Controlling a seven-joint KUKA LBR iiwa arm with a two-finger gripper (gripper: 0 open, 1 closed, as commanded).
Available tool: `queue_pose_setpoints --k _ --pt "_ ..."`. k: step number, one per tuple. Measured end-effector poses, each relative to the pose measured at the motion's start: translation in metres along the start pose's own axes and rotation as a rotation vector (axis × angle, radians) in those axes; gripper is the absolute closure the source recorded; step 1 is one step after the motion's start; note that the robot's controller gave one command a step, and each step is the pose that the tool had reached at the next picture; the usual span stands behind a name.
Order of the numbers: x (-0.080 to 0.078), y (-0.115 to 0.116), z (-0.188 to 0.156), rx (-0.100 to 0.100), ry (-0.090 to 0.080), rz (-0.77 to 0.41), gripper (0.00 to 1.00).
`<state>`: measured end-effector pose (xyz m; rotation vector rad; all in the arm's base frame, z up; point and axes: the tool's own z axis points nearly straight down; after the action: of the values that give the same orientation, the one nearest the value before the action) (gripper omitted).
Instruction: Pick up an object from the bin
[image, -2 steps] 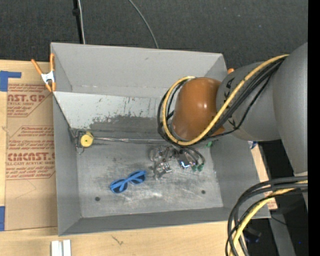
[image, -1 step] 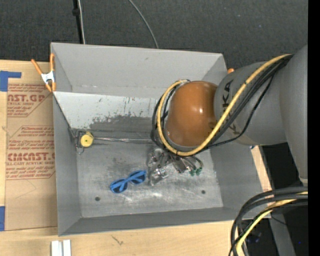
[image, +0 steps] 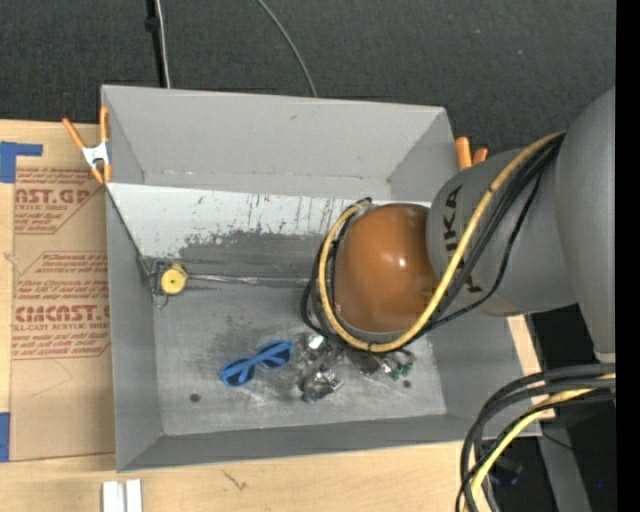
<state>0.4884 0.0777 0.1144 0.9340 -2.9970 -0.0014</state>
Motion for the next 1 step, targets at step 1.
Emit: queue_pose_setpoints --k 1 --pt "-0.0006 -0.0003 -0.0006 0.001 -0.002 0.001 0.00"
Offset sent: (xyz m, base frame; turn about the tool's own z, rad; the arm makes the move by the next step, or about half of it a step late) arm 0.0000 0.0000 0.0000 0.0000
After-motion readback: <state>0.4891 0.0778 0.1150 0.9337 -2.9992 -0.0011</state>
